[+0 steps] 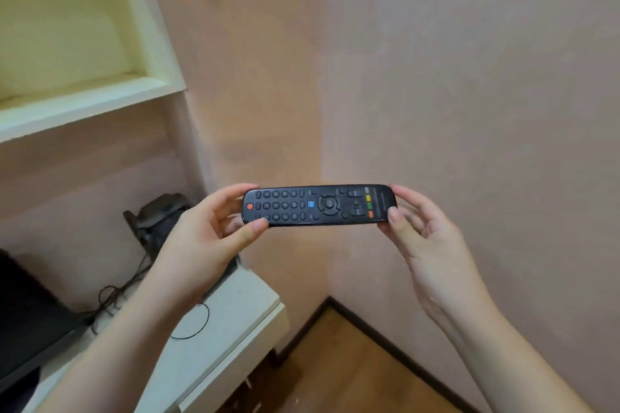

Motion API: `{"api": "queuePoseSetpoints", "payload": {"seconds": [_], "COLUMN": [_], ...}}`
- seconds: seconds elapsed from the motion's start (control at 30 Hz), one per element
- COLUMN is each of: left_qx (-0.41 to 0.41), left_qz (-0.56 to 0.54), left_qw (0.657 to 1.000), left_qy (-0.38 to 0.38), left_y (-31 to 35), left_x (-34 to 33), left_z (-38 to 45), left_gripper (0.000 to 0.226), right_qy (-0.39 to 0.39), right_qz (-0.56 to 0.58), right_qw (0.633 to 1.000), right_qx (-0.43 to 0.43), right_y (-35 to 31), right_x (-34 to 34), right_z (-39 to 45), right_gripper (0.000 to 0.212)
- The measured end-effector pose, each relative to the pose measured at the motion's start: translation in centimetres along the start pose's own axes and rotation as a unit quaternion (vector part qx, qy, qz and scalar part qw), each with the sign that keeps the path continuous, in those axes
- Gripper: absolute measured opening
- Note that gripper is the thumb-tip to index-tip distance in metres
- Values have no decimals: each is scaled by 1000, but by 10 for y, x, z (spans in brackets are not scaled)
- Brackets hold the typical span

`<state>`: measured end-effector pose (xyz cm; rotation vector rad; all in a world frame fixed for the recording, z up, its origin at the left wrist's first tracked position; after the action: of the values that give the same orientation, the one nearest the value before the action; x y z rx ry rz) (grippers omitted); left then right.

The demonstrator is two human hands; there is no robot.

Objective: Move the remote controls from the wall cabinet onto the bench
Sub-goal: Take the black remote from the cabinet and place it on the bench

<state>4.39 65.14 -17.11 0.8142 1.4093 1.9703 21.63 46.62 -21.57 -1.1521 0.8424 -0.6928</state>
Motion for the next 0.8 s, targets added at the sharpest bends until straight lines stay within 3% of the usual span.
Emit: {"api": "queuePoseSetpoints", "payload": {"seconds": [0.23,0.37,0.47,0.53,0.8], "left_qx": [50,99,139,164,238], "left_qz": [-113,-209,-276,-287,-287], "left_qw": [985,955,927,911,846], "left_qy": [-117,-185,-214,-247,-381], "left_y": [-34,-58,-68,-77,-102], "left_x": [-62,-92,-113,-126,-189], "left_z": [27,45,52,51,21], "left_gripper": [45,49,37,25,26], "right_qy": [114,181,235,271,418], "right_qz": [-36,-56,-42,-36,-68], "right_qw": [993,982,970,959,901], "right_qx": [-7,-25,-47,-69,-93], "right_y": [8,16,23,26,27], "right_x": [63,83,94,97,110], "right_z": [-28,-48,-69,-86,-175], "right_gripper": [28,26,23,22,24]}}
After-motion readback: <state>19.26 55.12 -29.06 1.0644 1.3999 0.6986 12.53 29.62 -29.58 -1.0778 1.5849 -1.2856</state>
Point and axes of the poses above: each hand's wrist, its own z-axis towards the middle knuckle, its own x-axis out of the back of the hand, y = z × x, the point moved 2 cm from there along z, towards the middle knuckle, and after that the axes turned 10 degrees about -z, right-handed, at the moved point
